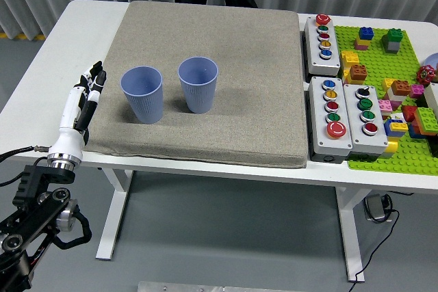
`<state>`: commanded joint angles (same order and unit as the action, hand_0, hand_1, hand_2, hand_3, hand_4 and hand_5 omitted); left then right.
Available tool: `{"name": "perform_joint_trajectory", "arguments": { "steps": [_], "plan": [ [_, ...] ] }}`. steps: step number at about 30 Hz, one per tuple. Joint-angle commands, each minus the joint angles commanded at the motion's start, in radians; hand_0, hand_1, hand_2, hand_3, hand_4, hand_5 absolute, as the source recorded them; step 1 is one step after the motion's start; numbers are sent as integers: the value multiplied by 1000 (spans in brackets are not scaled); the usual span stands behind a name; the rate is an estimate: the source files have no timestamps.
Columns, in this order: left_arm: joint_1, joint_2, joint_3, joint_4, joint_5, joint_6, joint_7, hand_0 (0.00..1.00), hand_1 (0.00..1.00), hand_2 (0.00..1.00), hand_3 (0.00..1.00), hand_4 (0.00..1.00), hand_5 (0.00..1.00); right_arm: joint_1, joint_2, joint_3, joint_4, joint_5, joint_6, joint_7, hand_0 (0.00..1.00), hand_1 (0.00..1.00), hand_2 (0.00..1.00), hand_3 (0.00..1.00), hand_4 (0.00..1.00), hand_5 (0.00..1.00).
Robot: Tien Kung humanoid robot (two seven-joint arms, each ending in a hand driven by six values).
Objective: Pick cup pour cup place
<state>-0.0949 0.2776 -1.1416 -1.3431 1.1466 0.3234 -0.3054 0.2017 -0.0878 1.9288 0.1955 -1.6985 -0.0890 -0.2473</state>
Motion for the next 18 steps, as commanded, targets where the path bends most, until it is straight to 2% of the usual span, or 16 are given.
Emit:
{"name": "perform_joint_trajectory", "arguments": {
  "steps": [5, 6, 11, 12, 18],
  "plan": [
    [17, 8, 7, -10, 14, -3, 5, 931, 931, 998, 998, 959, 546, 1, 0, 1, 0, -3, 1, 0, 701, 639, 601, 597, 2, 279],
    [28, 13, 10, -17, 17, -4, 6, 934, 937, 998, 998, 974, 474, 1, -1, 2, 0, -3, 1, 0, 701, 640, 601, 597, 2, 280],
    [45, 20, 17, -22, 37, -17, 16, 934, 937, 998, 998, 974, 474, 2, -1, 4, 0, -5, 2, 0, 701, 640, 601, 597, 2, 280],
    [45, 20, 19, -20, 40, -20, 18, 936, 942, 998, 998, 921, 330, 2, -1, 5, 0, -7, 2, 0, 700, 640, 600, 597, 2, 283],
    [32, 8, 32, 1, 51, -25, 23, 936, 942, 998, 998, 921, 330, 5, -1, 5, 0, -7, 1, -1, 700, 640, 600, 597, 2, 283]
  ]
}}
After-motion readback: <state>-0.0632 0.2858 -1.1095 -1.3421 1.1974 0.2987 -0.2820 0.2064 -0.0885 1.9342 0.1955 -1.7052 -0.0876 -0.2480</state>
